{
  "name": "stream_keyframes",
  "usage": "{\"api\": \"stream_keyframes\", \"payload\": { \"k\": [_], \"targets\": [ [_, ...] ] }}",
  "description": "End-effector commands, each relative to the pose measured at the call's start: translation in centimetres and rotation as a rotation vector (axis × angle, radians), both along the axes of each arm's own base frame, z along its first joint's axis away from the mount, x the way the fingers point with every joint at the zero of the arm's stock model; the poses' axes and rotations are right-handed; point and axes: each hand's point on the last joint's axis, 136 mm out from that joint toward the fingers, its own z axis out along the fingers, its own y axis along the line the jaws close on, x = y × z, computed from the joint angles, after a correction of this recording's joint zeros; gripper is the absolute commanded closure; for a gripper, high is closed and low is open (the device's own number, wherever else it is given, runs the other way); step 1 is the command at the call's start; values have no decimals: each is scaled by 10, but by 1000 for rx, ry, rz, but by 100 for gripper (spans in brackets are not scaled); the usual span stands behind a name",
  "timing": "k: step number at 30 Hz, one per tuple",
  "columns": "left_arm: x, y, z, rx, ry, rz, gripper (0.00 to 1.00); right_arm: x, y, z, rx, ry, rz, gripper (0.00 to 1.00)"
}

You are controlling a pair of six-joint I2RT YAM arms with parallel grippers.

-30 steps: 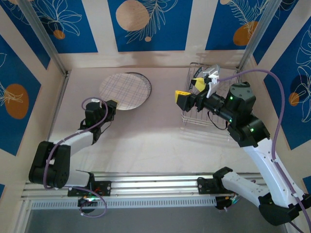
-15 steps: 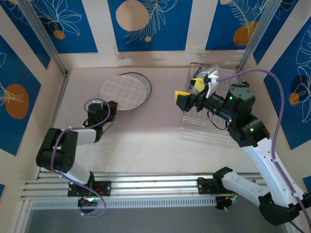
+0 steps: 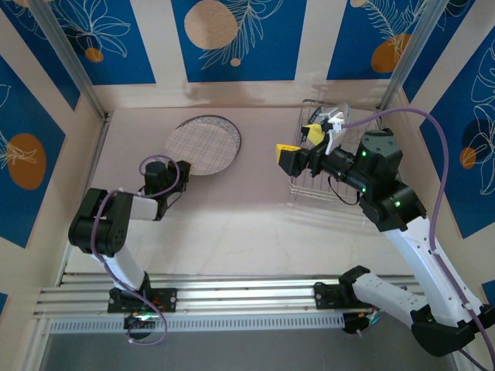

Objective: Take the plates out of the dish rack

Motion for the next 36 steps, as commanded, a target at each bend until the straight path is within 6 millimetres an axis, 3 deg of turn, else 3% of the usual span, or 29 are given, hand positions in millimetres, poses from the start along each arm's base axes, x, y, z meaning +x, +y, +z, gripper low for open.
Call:
{"api": "stream_keyframes", "payload": {
  "k": [1,17,36],
  "targets": [
    [20,-2,34,-34,-124,-17,100,-5,0,9,15,-19,7,0],
    [44,-6,19,-32,-74,-39,100,-3,-1,9,13,-15,-3,0],
    [57,-2,1,-14,-7,-56,100,-3,-2,7,10,-8,-10,0]
  ]
}}
